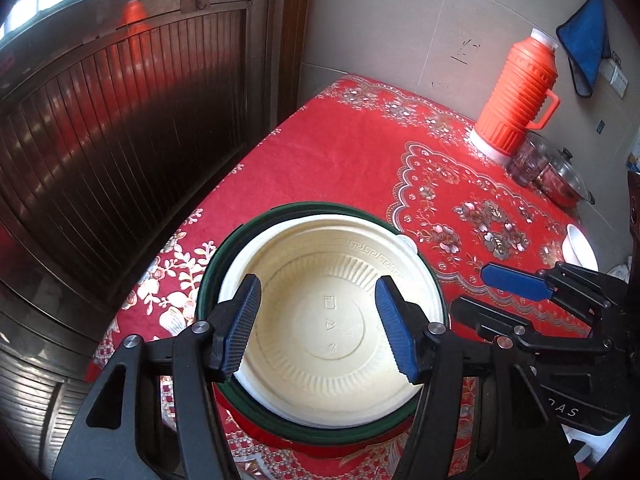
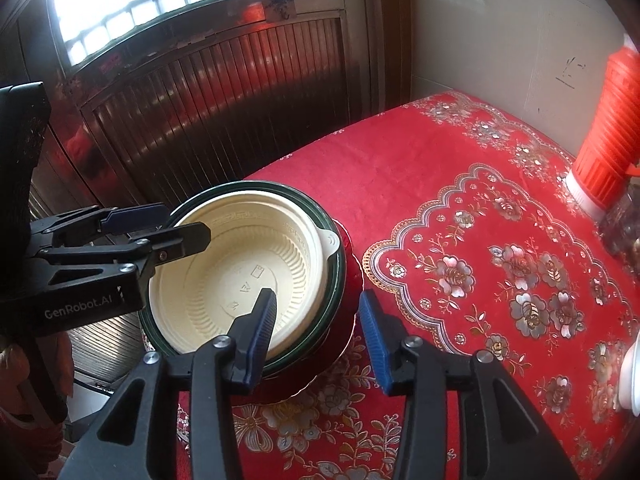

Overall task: Organize plates and bowls
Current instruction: 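Move the left gripper to the rim of the small white bowl, then close the left gripper on the white bowl rim and lift it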

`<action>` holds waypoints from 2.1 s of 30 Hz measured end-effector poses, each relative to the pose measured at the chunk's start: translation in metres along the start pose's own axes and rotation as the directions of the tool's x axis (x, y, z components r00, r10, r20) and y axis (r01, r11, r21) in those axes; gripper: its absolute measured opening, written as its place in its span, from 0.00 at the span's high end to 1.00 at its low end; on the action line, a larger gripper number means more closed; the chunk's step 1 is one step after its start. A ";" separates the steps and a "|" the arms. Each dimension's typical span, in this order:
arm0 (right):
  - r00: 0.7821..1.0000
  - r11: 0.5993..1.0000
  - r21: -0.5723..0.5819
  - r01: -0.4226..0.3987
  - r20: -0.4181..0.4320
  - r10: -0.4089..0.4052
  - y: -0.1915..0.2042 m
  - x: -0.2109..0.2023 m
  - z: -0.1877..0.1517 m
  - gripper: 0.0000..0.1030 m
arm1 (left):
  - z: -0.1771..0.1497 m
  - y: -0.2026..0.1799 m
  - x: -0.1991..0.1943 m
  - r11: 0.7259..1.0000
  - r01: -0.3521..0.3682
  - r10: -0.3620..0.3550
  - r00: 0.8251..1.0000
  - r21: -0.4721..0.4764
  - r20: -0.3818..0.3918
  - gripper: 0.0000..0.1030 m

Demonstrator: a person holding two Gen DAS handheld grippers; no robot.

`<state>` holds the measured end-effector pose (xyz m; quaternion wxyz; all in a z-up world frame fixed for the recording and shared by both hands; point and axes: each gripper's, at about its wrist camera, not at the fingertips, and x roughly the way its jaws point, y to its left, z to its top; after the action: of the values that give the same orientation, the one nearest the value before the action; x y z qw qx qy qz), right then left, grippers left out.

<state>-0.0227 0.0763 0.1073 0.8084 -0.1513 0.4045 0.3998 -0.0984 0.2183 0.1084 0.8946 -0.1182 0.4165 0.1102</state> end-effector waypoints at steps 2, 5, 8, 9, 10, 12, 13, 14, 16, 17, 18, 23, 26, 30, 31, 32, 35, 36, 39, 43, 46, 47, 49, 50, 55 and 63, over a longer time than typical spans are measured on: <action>1.000 1.000 0.006 0.015 0.004 -0.015 -0.004 -0.003 -0.003 0.58 | 0.000 -0.014 0.002 1.000 -0.002 0.001 1.000 0.030 0.011 0.42; 0.999 0.999 0.026 0.041 0.011 -0.042 -0.017 -0.012 -0.009 0.55 | 0.002 -0.037 0.006 0.997 0.023 -0.024 1.000 0.068 0.016 0.42; 0.997 0.995 0.065 0.079 0.016 -0.080 -0.037 -0.024 -0.019 0.54 | 0.004 -0.064 0.010 0.992 0.063 -0.065 0.998 0.107 0.015 0.42; 0.996 0.993 0.081 0.091 0.016 -0.093 -0.044 -0.028 -0.023 0.54 | 0.005 -0.074 0.012 0.990 0.074 -0.076 0.997 0.124 0.015 0.42; 0.994 0.990 0.098 0.104 0.016 -0.106 -0.053 -0.033 -0.027 0.54 | 0.006 -0.085 0.015 0.987 0.084 -0.087 0.996 0.140 0.012 0.42; 0.991 0.982 0.134 0.132 0.017 -0.135 -0.071 -0.044 -0.037 0.54 | 0.007 -0.107 0.020 0.978 0.115 -0.116 0.993 0.174 -0.004 0.42; 0.989 0.978 0.153 0.144 0.017 -0.148 -0.081 -0.050 -0.042 0.54 | 0.007 -0.119 0.023 0.973 0.131 -0.131 0.991 0.189 -0.013 0.42; 0.987 0.973 0.172 0.156 0.017 -0.162 -0.090 -0.055 -0.047 0.54 | 0.007 -0.131 0.026 0.968 0.148 -0.146 0.989 0.205 -0.022 0.42; 0.982 0.959 0.216 0.182 0.016 -0.190 -0.110 -0.067 -0.057 0.54 | 0.008 -0.156 0.032 0.955 0.175 -0.170 0.985 0.239 -0.041 0.42; 0.979 0.952 0.237 0.193 0.015 -0.203 -0.120 -0.073 -0.063 0.54 | 0.008 -0.168 0.035 0.948 0.190 -0.183 0.982 0.255 -0.051 0.42; 0.977 0.945 0.258 0.203 0.014 -0.214 -0.130 -0.079 -0.068 0.54 | 0.008 -0.181 0.037 0.941 0.204 -0.195 0.979 0.269 -0.060 0.42; 0.960 0.901 0.345 0.265 -0.007 -0.280 -0.176 -0.104 -0.097 0.54 | 0.008 -0.241 0.052 0.905 0.266 -0.246 0.964 0.331 -0.102 0.42; 0.948 0.870 0.392 0.300 -0.021 -0.317 -0.202 -0.119 -0.113 0.54 | 0.009 -0.277 0.062 0.882 0.300 -0.269 0.954 0.365 -0.133 0.42; 0.929 0.825 0.449 0.344 -0.036 -0.368 -0.238 -0.142 -0.131 0.53 | 0.010 -0.317 0.071 0.855 0.319 -0.284 0.948 0.409 -0.146 0.42; 0.923 0.812 0.463 0.356 -0.039 -0.383 -0.248 -0.148 -0.134 0.52 | 0.011 -0.326 0.073 0.849 0.322 -0.285 0.947 0.419 -0.149 0.42; 0.917 0.798 0.477 0.367 -0.042 -0.396 -0.257 -0.154 -0.138 0.51 | 0.011 -0.334 0.075 0.844 0.327 -0.290 0.945 0.426 -0.151 0.42; 0.903 0.760 0.519 0.390 -0.055 -0.425 -0.283 -0.167 -0.150 0.44 | 0.012 -0.357 0.082 0.826 0.338 -0.301 0.941 0.450 -0.154 0.42; 0.900 0.750 0.530 0.395 -0.060 -0.432 -0.291 -0.169 -0.153 0.44 | 0.013 -0.364 0.086 0.822 0.342 -0.303 0.940 0.455 -0.159 0.42; 0.894 0.730 0.548 0.408 -0.077 -0.441 -0.309 -0.172 -0.160 0.44 | 0.016 -0.381 0.096 0.812 0.348 -0.302 0.938 0.469 -0.172 0.42; 0.892 0.712 0.569 0.411 -0.091 -0.443 -0.332 -0.171 -0.164 0.36 | 0.020 -0.399 0.108 0.807 0.351 -0.298 0.936 0.475 -0.185 0.42; 0.892 0.695 0.593 0.407 -0.093 -0.442 -0.347 -0.169 -0.163 0.28 | 0.024 -0.411 0.117 0.805 0.356 -0.297 0.934 0.475 -0.198 0.42; 0.893 0.692 0.598 0.405 -0.095 -0.440 -0.351 -0.169 -0.162 0.28 | 0.025 -0.415 0.120 0.803 0.359 -0.296 0.933 0.476 -0.204 0.42; 0.898 0.690 0.607 0.395 -0.095 -0.429 -0.360 -0.167 -0.159 0.28 | 0.029 -0.422 0.125 0.798 0.366 -0.299 0.930 0.479 -0.214 0.42; 0.901 0.688 0.612 0.390 -0.097 -0.424 -0.365 -0.166 -0.158 0.28 | 0.031 -0.426 0.128 0.798 0.368 -0.300 0.929 0.478 -0.215 0.42; 0.914 0.684 0.629 0.370 -0.117 -0.388 -0.382 -0.155 -0.154 0.28 | 0.039 -0.440 0.144 0.798 0.381 -0.299 0.923 0.467 -0.242 0.42; 0.923 0.686 0.631 0.363 -0.144 -0.356 -0.387 -0.137 -0.155 0.28 | 0.034 -0.460 0.170 0.785 0.393 -0.279 0.914 0.479 -0.294 0.42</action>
<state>0.1439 -0.3287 0.0854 0.8707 0.0584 0.4835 0.0684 0.1689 -0.1909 0.0541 0.8488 0.0489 0.4935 -0.1834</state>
